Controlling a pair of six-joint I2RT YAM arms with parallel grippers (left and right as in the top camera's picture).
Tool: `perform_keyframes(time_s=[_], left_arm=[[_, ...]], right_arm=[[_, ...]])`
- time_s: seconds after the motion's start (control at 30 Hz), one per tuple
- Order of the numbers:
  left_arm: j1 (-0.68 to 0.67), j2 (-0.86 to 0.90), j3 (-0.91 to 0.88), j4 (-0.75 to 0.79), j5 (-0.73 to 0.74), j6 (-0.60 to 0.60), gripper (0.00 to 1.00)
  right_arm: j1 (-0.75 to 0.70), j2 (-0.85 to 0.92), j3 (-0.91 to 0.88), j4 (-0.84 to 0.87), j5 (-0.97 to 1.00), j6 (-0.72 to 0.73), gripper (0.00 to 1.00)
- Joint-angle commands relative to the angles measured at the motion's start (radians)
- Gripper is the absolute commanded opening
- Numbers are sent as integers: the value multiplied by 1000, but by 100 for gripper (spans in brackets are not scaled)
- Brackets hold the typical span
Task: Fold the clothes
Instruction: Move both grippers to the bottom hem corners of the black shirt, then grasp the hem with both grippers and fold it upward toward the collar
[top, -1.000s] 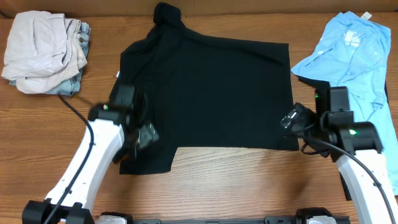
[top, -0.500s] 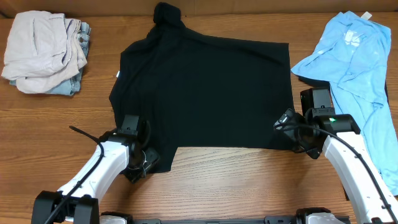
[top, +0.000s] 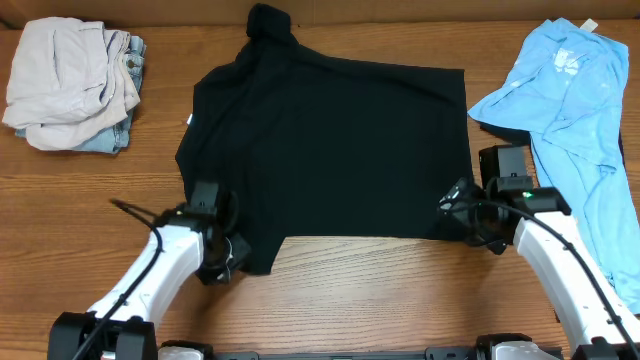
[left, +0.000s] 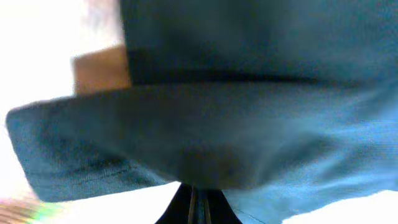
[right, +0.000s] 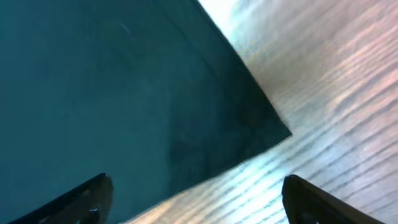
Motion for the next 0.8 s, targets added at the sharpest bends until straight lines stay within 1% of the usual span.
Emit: perform_keyframes(time_s=[0.0,0.13,0.2,0.3,0.4,0.57,0.6,0.63,0.67,0.73,0.77], left_arm=[[11,0,135,-19,-7,156,4],[8,0,167,-22,-64,182,4],[8,1,167,-23,-84,182,4],[8,1,167,-19,-112,182,4],[11,1,167,-9,-131,182,4],[11,1,174,13,-131,183,4],[11,1,178,13,-131,183,4],[11,1,183,13,-131,183,4],[11,0,190,13,-131,190,4],[11,0,212,9,-136,212,4],[16,0,248,-15,-140,216,4]], right_arm=[[-8,2,-81,81,-18,18,82],[-8,2,-130,147,15,87,74],[-8,3,-157,191,21,91,70],[-8,8,-199,254,46,117,66],[-8,49,-233,304,51,136,63],[-8,151,-233,304,48,135,62],[-8,164,-233,306,48,135,59],[-8,173,-233,307,48,135,53],[-9,177,-233,307,48,135,43],[-9,175,-230,301,48,134,10],[-10,167,-218,278,48,134,4]])
